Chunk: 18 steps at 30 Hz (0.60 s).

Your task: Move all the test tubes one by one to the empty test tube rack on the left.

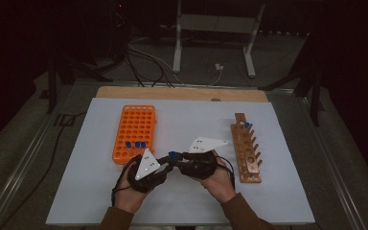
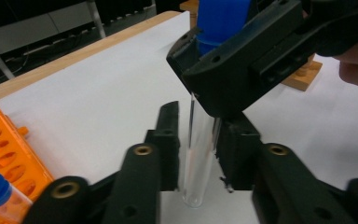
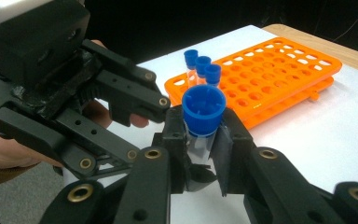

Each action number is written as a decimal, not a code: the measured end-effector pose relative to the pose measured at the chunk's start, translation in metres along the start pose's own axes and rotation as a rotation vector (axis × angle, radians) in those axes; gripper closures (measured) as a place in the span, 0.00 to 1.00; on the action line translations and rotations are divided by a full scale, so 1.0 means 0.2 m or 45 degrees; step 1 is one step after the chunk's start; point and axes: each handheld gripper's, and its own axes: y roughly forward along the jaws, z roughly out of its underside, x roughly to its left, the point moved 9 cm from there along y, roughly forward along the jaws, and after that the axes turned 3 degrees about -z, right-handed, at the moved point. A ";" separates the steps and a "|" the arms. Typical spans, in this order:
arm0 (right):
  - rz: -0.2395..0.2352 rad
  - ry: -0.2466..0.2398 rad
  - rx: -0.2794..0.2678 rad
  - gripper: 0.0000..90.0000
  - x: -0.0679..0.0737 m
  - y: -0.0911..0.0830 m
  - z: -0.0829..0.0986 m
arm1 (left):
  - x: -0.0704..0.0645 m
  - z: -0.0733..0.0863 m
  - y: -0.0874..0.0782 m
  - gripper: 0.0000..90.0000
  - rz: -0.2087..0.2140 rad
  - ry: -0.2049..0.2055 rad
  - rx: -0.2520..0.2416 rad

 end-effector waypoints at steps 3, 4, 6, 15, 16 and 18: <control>-0.002 -0.001 0.003 0.85 0.00 0.00 0.00 | -0.01 0.00 0.00 0.86 0.004 0.010 0.007; -0.003 -0.002 0.004 0.85 0.00 0.00 0.00 | -0.01 0.00 0.00 0.86 0.007 0.009 0.007; -0.004 -0.005 0.005 0.85 0.00 0.00 0.00 | -0.01 0.00 0.00 0.86 0.015 0.007 0.007; -0.004 0.034 -0.057 0.43 -0.03 -0.04 -0.02 | 0.02 0.02 0.00 0.86 0.005 -0.024 0.007; 0.008 0.042 -0.066 0.39 -0.04 -0.05 -0.03 | 0.03 0.02 -0.01 0.86 0.004 -0.026 0.009; 0.040 0.058 -0.078 0.29 -0.06 -0.07 -0.03 | 0.04 0.02 -0.01 0.86 0.006 -0.038 0.004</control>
